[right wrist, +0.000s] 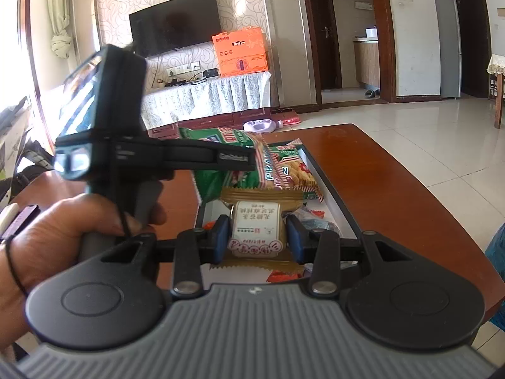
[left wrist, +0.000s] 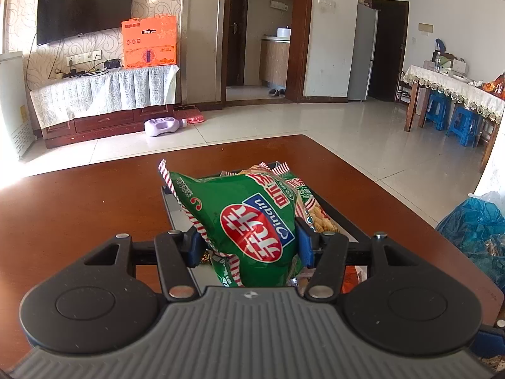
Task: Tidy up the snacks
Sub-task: 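Lower the chip bag with the left tool while the right tool drops the gold cake into the box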
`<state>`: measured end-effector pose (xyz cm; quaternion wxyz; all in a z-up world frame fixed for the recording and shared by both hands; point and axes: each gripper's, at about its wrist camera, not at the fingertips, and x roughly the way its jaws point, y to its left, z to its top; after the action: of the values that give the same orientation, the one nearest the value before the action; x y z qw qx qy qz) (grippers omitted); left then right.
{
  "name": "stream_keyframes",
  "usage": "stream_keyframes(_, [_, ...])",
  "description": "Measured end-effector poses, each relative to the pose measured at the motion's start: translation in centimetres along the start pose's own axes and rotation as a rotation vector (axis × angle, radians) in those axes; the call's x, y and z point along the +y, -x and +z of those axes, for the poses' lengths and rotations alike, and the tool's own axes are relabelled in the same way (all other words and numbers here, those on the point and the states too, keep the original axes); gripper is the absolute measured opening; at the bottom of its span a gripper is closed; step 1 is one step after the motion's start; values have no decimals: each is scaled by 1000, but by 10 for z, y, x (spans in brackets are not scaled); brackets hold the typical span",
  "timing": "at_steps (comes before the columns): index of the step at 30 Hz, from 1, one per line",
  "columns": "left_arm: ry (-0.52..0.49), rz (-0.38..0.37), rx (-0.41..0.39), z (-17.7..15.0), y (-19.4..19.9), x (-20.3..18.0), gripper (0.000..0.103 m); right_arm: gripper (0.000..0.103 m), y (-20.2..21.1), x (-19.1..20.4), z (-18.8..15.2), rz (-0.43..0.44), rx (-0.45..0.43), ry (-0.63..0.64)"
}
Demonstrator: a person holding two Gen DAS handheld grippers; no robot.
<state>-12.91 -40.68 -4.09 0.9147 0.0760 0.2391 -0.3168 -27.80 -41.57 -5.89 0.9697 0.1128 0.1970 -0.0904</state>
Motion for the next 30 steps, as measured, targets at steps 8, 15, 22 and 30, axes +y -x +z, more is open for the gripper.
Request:
stream_keyframes(8, [-5,-2,2,2,-20,-5,62,42,-3,0,2,4,10,3])
stream_keyframes(15, [-7,-6,26,0,-26,-8,74,42,-7,-3,3,-3,20,-1])
stream_keyframes(22, [-18,-28,8,-2,-16,-9,82,42,-10,2,5,-12,27,8])
stream_keyframes(30, [-18,-28,16,-2,-9,-2,82,42,-24,1,7,-35,31,23])
